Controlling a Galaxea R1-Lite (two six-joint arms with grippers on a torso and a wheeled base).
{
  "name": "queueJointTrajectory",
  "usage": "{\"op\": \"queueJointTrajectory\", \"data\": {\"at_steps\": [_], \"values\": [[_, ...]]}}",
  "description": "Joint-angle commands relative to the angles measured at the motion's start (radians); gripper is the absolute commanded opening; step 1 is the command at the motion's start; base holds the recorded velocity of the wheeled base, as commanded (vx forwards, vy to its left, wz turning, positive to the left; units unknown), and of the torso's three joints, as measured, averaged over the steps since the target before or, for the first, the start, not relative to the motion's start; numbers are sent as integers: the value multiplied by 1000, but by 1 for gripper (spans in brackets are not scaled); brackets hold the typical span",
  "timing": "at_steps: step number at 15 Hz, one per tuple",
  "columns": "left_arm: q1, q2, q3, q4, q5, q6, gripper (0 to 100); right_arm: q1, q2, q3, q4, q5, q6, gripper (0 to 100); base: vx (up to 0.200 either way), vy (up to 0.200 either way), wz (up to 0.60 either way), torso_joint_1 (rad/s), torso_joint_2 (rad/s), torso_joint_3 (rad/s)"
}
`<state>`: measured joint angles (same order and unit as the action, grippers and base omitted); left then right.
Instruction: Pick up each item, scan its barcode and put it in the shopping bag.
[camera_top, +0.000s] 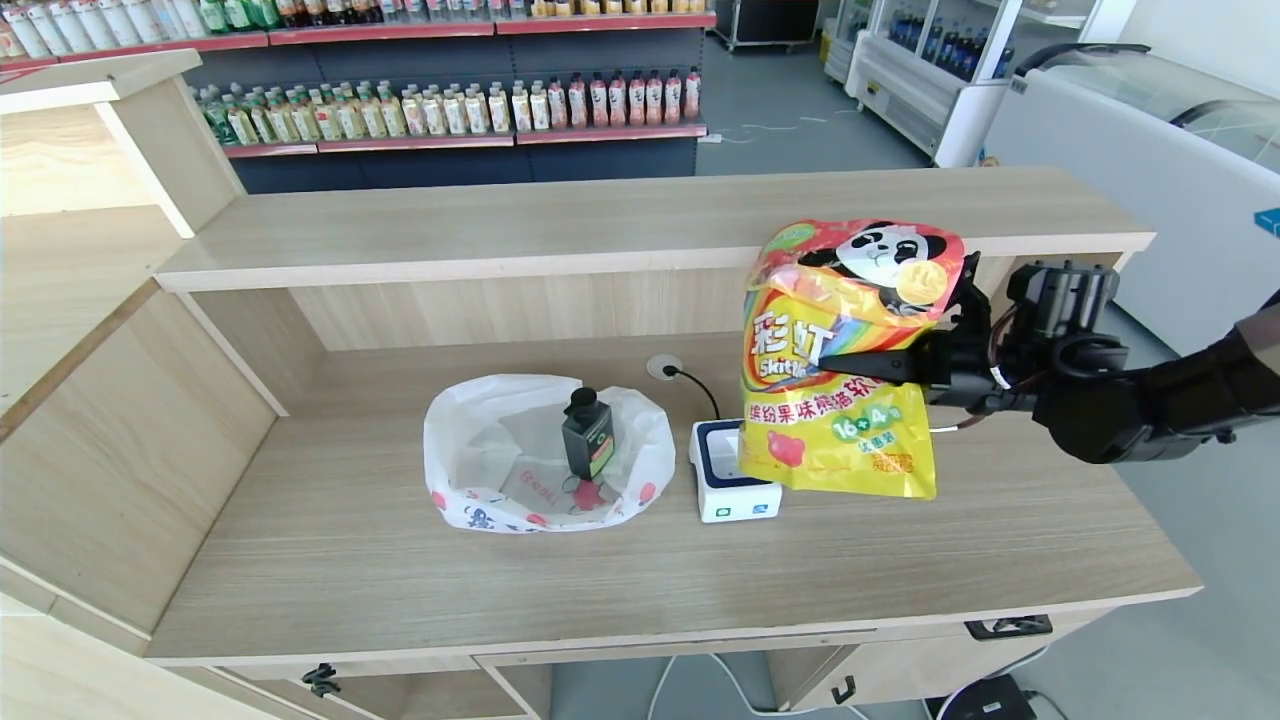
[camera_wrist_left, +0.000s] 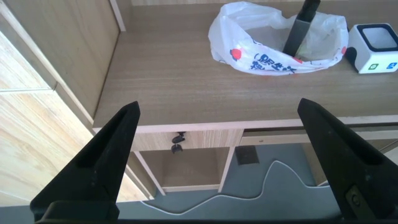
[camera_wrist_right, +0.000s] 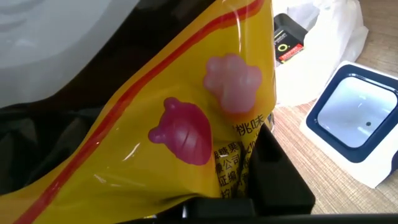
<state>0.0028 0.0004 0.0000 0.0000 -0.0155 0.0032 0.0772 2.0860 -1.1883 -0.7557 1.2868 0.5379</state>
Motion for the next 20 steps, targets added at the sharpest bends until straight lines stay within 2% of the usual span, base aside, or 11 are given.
{"op": "queueJointTrajectory", "data": {"at_steps": [1, 9, 20], "values": [[0, 0, 0, 0, 0, 0, 100, 3, 29, -16, 1, 0, 4, 0, 0, 0, 0, 0, 0, 0], [0, 1, 0, 0, 0, 0, 100, 12, 114, -105, 3, 0, 25, 0, 0, 0, 0, 0, 0, 0], [0, 0, 0, 0, 0, 0, 100, 50, 163, -159, -2, 2, 25, 0, 0, 0, 0, 0, 0, 0]]}}
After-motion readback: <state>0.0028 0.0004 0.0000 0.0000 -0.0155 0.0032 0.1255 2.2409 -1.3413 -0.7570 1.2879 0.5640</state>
